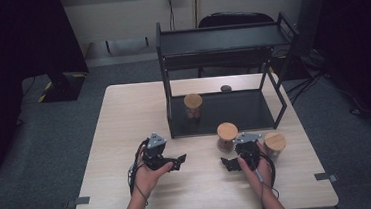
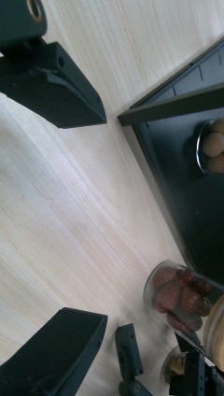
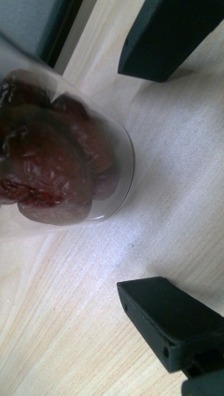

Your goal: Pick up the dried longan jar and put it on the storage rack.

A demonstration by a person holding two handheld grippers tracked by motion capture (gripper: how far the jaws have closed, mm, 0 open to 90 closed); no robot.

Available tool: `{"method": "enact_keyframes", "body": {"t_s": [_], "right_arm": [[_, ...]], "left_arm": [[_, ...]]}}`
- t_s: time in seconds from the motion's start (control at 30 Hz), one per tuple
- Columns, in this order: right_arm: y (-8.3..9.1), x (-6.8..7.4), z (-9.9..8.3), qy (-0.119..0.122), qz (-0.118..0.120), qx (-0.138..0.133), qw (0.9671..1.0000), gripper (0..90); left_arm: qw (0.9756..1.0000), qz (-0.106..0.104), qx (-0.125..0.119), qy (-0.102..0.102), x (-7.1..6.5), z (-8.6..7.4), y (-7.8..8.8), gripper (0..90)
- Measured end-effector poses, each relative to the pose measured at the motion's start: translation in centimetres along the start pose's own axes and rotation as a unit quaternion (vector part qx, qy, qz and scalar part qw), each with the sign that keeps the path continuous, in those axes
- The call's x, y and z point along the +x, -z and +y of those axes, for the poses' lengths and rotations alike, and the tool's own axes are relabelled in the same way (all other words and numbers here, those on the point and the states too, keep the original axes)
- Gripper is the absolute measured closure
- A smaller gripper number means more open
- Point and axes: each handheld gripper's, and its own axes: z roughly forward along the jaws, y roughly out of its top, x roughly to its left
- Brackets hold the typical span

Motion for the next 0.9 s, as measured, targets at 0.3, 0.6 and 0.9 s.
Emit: {"method": "enact_keyframes", "body": {"t_s": [0.3,0.6,0.9], "right_arm": [[0.0,0.0,0.0,0.000,0.000,0.000,1.0000,0.0],[0.0,0.0,0.0,0.000,0.000,0.000,1.0000,0.0],[0.0,0.0,0.0,0.000,0.000,0.000,1.0000,0.0]], "left_arm": [[1.0000,0.007,0.002,0.003,0.5,-1.0,0.6,4.9],[0.9999,0.015,0.005,0.006,1.1,-2.1,1.3,4.9],[0.9997,0.022,0.007,0.012,1.7,-3.2,1.9,4.9]]}}
